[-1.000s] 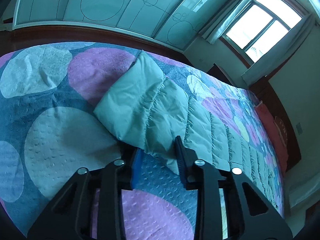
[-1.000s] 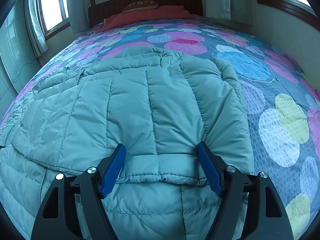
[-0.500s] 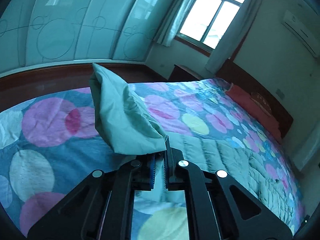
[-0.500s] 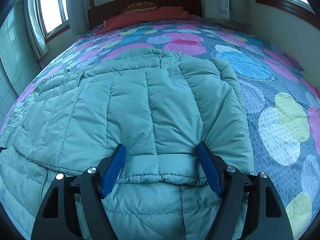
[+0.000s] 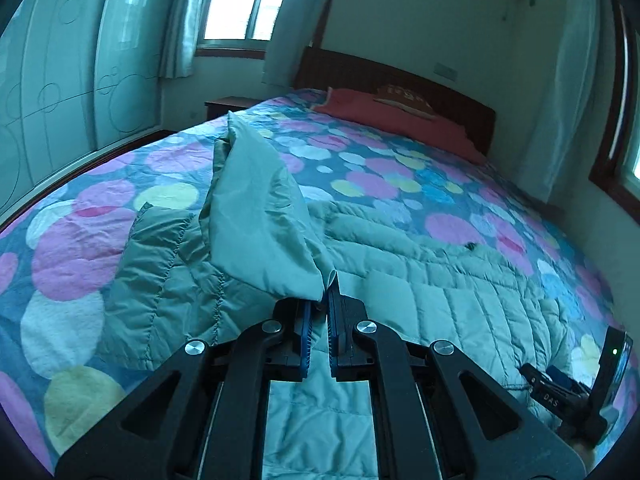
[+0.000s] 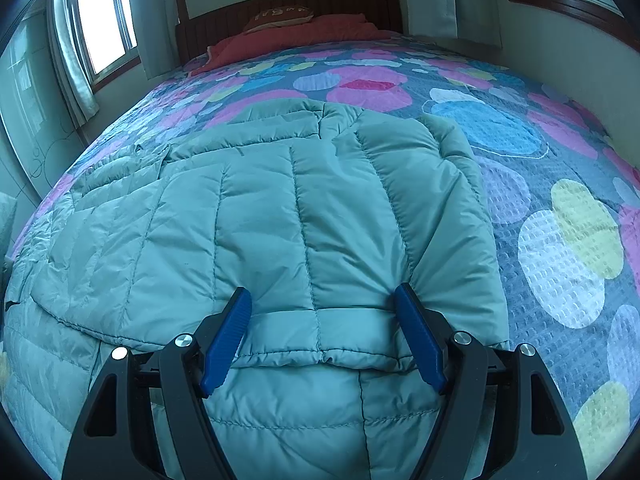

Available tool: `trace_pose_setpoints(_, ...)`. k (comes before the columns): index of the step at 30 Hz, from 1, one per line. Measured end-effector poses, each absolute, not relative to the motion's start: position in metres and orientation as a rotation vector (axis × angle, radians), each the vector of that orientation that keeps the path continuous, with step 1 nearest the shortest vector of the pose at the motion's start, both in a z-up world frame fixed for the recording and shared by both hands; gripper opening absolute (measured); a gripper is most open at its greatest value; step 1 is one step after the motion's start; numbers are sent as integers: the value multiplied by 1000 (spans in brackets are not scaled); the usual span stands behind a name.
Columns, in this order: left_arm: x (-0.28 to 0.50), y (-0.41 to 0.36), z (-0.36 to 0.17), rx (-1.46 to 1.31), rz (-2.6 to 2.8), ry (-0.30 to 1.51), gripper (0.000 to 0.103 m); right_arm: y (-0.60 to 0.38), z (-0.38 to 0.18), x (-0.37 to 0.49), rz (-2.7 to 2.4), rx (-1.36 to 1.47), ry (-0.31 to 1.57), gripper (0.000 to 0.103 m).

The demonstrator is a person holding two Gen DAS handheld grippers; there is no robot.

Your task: Fold large clothes

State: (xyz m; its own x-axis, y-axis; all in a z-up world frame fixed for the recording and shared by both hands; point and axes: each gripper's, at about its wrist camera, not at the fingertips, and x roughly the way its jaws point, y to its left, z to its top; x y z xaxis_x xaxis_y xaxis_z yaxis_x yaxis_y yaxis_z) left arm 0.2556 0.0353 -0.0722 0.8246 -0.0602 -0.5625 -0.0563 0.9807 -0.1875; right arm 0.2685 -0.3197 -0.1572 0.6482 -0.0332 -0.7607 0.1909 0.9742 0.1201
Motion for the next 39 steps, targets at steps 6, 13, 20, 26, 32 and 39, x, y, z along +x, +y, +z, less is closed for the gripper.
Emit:
trace_pose_setpoints(6,269,-31,-100,-112,-71,688,6,-320,-159,267,-126,210,851,73)
trace_pose_setpoints(13,272,-83,-117,-21,-143,741,7,-321,-159,267,-119,223,846,73)
trace_pose_setpoints(20,267,-101,-116,3,-181,764,34,-321,-160,267,-117,230,843,73)
trace_pose_setpoints(26,252,-89,-105,-26,-199,769,46,-322,-160,267,-117,230,845,73)
trace_pose_setpoints(32,234,-41,-87,-69,-153,751,55,-320,-159,267,-121,217,856,73)
trace_pose_setpoints(39,220,27,-82,-71,-21,719,56,-308,-136,259,-102,249,841,73)
